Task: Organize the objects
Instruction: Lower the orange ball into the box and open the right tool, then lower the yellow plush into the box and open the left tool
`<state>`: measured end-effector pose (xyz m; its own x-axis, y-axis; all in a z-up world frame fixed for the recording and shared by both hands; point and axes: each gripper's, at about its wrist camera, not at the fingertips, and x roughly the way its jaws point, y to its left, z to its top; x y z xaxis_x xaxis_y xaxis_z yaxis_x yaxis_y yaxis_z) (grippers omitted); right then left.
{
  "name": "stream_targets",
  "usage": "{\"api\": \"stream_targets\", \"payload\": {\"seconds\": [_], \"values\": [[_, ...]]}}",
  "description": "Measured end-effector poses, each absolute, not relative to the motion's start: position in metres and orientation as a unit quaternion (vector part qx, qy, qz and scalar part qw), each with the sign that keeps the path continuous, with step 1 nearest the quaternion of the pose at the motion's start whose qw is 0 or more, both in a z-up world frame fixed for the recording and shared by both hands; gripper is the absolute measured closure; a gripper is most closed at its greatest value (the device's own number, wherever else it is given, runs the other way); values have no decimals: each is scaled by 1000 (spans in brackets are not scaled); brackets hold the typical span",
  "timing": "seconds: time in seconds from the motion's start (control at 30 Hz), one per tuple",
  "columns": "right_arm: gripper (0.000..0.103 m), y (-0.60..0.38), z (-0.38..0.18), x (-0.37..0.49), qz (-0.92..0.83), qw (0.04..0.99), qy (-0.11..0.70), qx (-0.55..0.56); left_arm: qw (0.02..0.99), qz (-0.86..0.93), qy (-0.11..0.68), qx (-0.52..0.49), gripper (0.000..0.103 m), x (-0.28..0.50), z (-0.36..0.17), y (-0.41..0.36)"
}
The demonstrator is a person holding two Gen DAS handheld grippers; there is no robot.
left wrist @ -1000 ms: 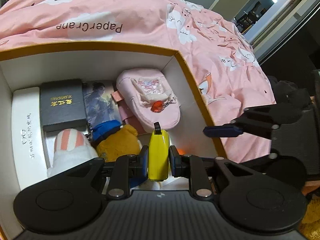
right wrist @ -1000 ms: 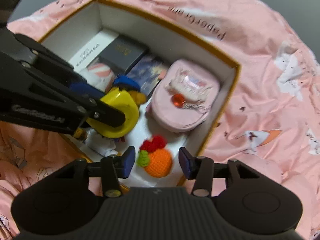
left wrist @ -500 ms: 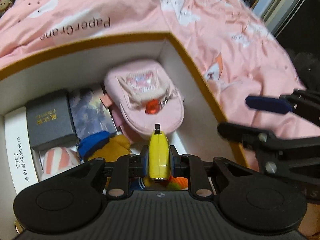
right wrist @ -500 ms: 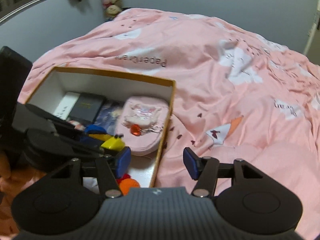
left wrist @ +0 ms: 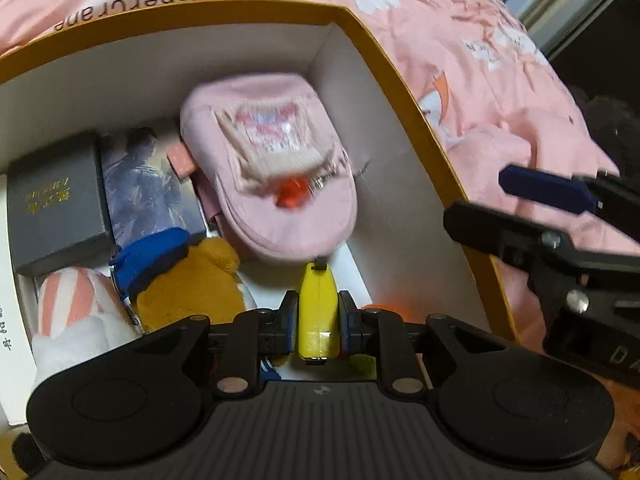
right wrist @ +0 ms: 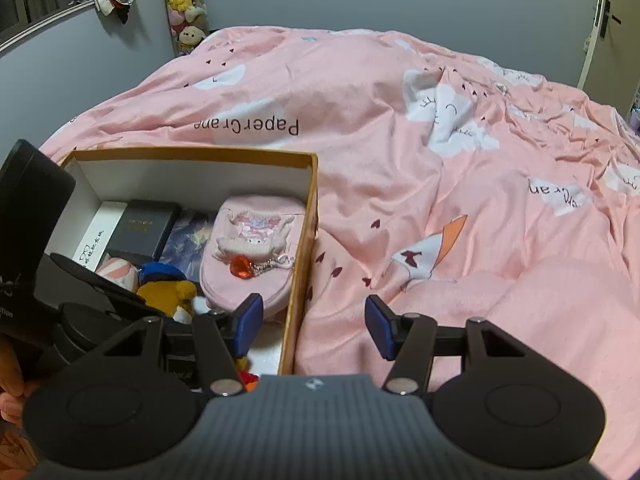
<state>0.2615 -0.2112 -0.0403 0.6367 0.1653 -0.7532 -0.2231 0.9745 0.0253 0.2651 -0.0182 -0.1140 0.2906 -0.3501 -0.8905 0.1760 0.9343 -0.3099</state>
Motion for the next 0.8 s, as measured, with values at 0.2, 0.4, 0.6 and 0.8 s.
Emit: {"api": "stream_targets", "payload": {"seconds": [0.2,0.4,0.6,0.8], "values": [[45,-209,-43,261,109,903,413,-40,816,-167,550,-52,77,258,-95,-12],[45,-209,-43,261,109,903,413,-38,812,-151,564,-8,83,253,-95,-14],[45,-212,-43,260,102,905,413,-35,815,-187,545,-65,84,248,-89,-10],[45,-215,-43,259,94,907,411,-29,798,-223,552,-91,88,254,-97,-22]]}}
